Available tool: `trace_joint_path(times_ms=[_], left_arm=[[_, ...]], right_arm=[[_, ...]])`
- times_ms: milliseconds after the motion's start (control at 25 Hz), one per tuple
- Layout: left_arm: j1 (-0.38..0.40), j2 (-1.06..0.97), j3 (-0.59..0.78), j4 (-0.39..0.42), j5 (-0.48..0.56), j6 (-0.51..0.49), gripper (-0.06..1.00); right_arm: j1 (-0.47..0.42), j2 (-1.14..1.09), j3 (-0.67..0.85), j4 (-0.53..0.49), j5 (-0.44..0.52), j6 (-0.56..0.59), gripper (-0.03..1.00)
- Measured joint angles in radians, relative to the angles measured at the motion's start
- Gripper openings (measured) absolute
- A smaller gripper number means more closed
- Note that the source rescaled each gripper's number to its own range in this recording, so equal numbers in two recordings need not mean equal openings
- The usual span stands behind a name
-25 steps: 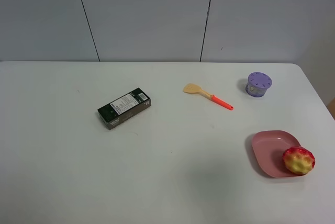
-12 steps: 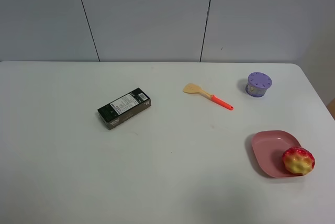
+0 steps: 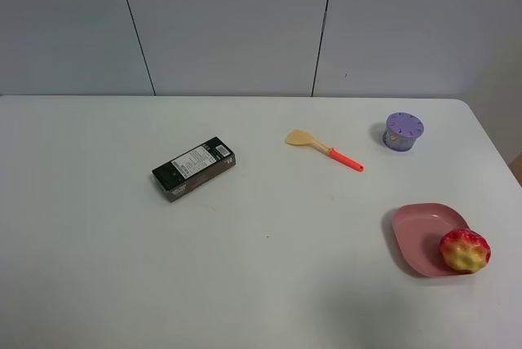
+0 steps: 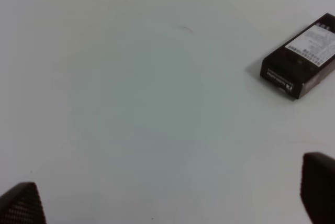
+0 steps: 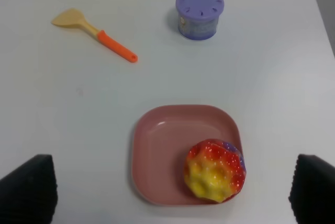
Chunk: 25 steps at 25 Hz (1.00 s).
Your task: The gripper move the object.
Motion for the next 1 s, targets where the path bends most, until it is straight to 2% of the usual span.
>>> trace_joint_path(times_ms=[560,640,720,760,1000], left_arm=[[0.0,0.0,0.0,0.0,0.0,0.0,1.0],[0.0,0.0,0.0,0.0,0.0,0.0,1.0],[0.0,0.0,0.0,0.0,0.0,0.0,1.0],[0.0,0.0,0.0,0.0,0.0,0.0,1.0],[0.0,0.0,0.0,0.001,0.0,0.0,1.0]], right_arm=[[0.002,0.0,0.0,-0.017,-0.002,0.033,0.72],[0.002,0.0,0.0,-0.006,-0.002,0.033,0.79],[0.002,0.0,0.0,-0.001,-0.002,0.033,0.92],[0.002,0.0,0.0,-0.001,-0.002,0.035,0.95],[0.002,0.0,0.0,0.0,-0.002,0.044,0.99]])
